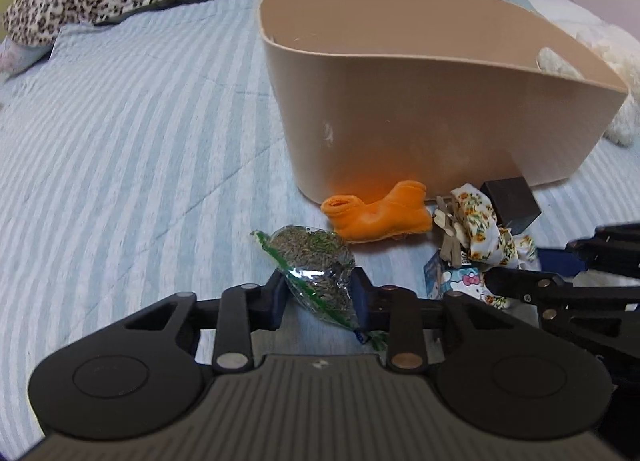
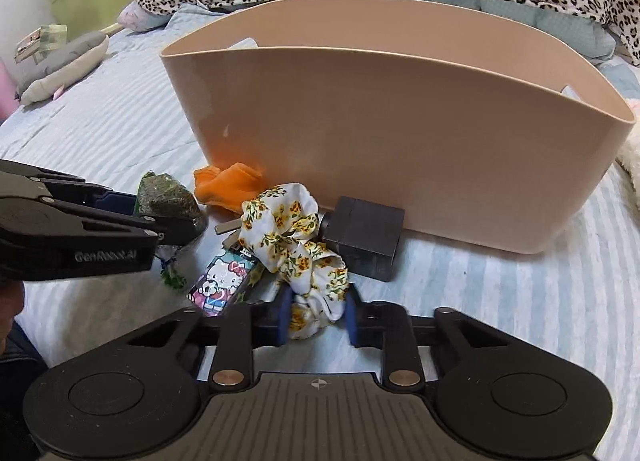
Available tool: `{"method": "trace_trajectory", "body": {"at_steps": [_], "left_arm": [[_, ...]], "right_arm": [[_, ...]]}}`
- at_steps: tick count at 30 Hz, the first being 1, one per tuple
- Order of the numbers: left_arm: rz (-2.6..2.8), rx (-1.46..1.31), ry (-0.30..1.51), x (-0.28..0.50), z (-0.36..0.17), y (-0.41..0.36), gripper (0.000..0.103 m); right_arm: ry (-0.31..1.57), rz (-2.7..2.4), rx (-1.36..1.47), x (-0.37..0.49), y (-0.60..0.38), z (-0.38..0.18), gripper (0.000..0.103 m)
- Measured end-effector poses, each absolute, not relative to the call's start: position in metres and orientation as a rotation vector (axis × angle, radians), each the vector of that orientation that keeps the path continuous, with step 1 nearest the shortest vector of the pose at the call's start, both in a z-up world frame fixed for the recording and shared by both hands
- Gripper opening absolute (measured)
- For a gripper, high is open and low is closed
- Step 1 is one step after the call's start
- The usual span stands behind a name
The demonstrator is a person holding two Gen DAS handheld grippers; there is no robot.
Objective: Organize objects
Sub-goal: 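Grasp the herb bag with the left tool while the right tool grasps the floral scrunchie, then carry both items over the basket and release them inside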
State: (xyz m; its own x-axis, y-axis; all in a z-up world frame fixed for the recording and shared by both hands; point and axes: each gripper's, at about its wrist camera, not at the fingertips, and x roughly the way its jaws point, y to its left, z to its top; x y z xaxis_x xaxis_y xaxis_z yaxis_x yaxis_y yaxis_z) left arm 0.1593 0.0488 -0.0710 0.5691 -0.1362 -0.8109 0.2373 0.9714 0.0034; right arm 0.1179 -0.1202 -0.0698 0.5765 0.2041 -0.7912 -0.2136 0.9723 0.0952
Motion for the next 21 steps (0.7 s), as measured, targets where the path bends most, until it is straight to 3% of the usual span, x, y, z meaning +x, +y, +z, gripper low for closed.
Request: {"method": "trace_trajectory", "body": {"at_steps": [6, 21], "left_arm": [[-0.204, 0.112, 0.93, 0.147, -0.058, 0.053, 0.026], [-0.185, 0.098, 0.806, 0.105, -0.003, 0.05, 0.025]], "right_arm": [[0.916, 0.247, 0.026, 0.107, -0.129, -0.059, 0.014], [0.786, 0.217, 0.063, 0.077, -0.163, 0.004, 0.014]]}}
